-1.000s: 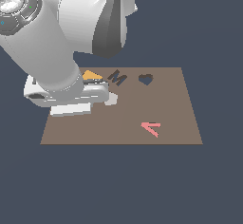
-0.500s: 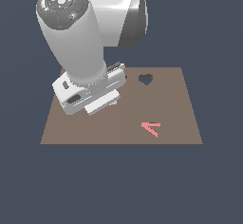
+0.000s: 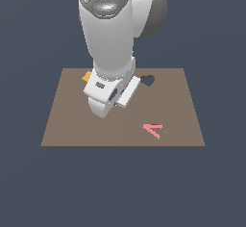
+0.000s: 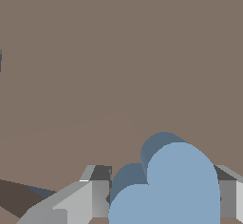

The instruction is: Insert a designated object into the corresponding slot on a board.

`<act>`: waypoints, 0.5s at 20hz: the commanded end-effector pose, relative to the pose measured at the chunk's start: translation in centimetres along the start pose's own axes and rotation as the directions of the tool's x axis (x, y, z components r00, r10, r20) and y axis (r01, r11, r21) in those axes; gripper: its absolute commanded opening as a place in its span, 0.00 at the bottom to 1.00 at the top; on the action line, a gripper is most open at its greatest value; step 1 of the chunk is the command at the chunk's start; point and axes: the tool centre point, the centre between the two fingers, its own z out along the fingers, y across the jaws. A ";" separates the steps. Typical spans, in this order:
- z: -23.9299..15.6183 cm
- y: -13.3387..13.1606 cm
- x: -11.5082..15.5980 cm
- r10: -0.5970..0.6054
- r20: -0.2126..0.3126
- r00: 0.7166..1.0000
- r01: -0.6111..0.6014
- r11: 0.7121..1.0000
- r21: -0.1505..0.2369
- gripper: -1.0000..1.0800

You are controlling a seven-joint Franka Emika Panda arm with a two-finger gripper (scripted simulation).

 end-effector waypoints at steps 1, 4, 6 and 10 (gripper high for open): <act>0.0 -1.1 0.7 -0.120 0.002 0.993 0.120 0.993 0.001 0.00; 0.0 -2.5 1.5 -0.269 0.004 0.963 0.269 0.963 0.001 0.00; -0.1 -3.4 2.0 -0.366 0.006 0.931 0.366 0.931 0.001 0.00; -0.1 -5.3 2.9 -0.548 0.009 0.837 0.548 0.837 0.001 0.00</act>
